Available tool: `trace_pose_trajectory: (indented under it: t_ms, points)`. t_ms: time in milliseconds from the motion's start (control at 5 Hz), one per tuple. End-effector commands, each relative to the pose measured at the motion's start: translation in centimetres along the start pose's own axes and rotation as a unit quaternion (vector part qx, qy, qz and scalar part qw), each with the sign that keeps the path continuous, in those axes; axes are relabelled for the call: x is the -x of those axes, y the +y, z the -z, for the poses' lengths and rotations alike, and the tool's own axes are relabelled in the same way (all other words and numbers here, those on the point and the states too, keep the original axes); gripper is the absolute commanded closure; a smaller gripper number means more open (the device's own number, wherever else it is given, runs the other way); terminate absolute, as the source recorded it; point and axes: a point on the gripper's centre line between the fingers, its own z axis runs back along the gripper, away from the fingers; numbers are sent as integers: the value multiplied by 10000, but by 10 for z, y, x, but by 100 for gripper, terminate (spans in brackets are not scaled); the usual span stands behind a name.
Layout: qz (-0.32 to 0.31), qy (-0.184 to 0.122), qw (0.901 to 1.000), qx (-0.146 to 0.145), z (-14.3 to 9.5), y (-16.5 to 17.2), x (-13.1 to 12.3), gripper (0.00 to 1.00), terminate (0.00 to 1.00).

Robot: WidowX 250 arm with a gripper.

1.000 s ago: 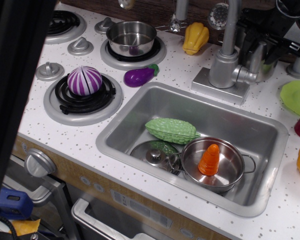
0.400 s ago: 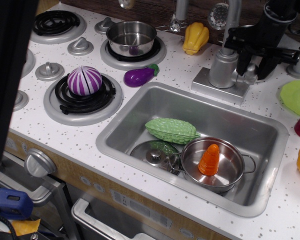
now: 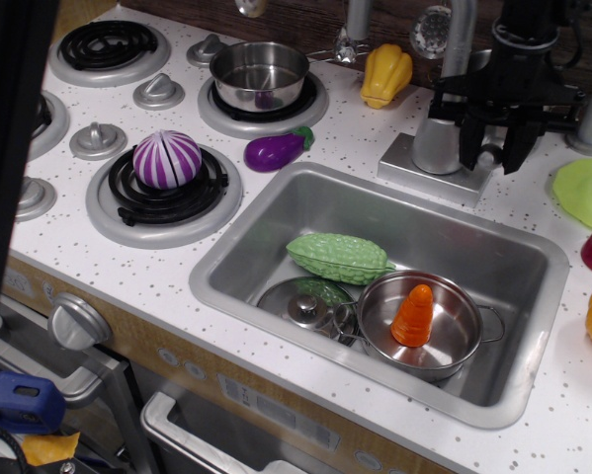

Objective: Turn lever vertical to front

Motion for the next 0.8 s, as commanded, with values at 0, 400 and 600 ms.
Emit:
trace_pose_trajectory:
  t_ms: [0,400,600]
  points:
    - [293,-187,9994,61,-5,2,6,100,0]
    - [453,-458,9979,-97,14,2,12,100,0]
    - [623,-443,9967,-284,4,2,6,0,100]
